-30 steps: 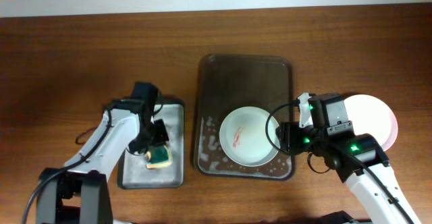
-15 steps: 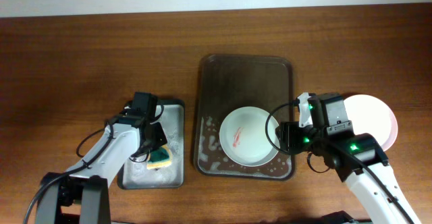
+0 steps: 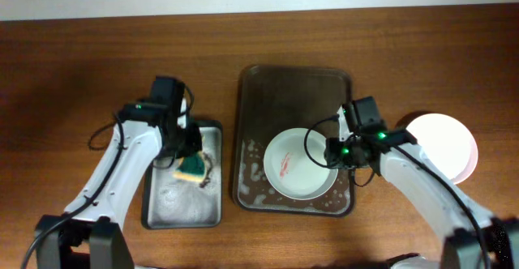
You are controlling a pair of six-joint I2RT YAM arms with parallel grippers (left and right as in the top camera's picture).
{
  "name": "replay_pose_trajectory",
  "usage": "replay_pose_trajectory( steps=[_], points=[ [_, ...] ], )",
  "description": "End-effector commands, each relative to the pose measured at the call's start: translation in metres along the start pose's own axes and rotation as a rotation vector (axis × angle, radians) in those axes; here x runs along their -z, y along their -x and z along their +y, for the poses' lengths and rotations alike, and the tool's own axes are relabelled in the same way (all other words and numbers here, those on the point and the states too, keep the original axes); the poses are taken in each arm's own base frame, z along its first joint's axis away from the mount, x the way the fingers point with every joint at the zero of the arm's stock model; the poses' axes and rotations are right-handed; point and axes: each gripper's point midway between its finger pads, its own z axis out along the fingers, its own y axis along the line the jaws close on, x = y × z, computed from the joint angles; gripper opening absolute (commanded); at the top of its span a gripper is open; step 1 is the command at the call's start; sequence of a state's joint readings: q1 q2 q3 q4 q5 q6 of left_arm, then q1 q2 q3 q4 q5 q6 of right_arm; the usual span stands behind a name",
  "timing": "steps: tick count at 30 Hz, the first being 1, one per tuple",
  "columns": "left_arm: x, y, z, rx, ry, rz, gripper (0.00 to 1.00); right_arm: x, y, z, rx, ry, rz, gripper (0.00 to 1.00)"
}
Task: Clean dirty plates on tray and stack at the side
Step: 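Pick up the sponge with the left gripper and move it over the plate, then scrub the last white plate with the sponge while the right gripper holds it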
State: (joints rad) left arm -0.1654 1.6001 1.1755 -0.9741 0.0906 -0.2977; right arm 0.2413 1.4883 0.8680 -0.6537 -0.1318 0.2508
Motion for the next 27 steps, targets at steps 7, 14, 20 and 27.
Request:
replay_pose_trajectory(
  steps=[7,14,20,27],
  points=[
    [0.021,0.007,-0.121,-0.236,-0.332,-0.093,0.00,-0.047,-0.004,-0.028,-0.210,0.039,0.127,0.04],
    [-0.031,-0.016,-0.209,-0.405,-0.410,-0.084,0.00,-0.047,-0.007,-0.034,-0.168,0.009,0.135,0.04],
    [-0.094,-0.039,-0.247,-0.498,-0.425,-0.043,0.00,-0.046,-0.013,-0.034,-0.061,0.010,0.158,0.04],
    [-0.145,-0.031,-0.214,-0.419,-0.233,-0.042,0.00,-0.045,-0.017,-0.035,-0.054,0.007,0.175,0.04]
  ],
)
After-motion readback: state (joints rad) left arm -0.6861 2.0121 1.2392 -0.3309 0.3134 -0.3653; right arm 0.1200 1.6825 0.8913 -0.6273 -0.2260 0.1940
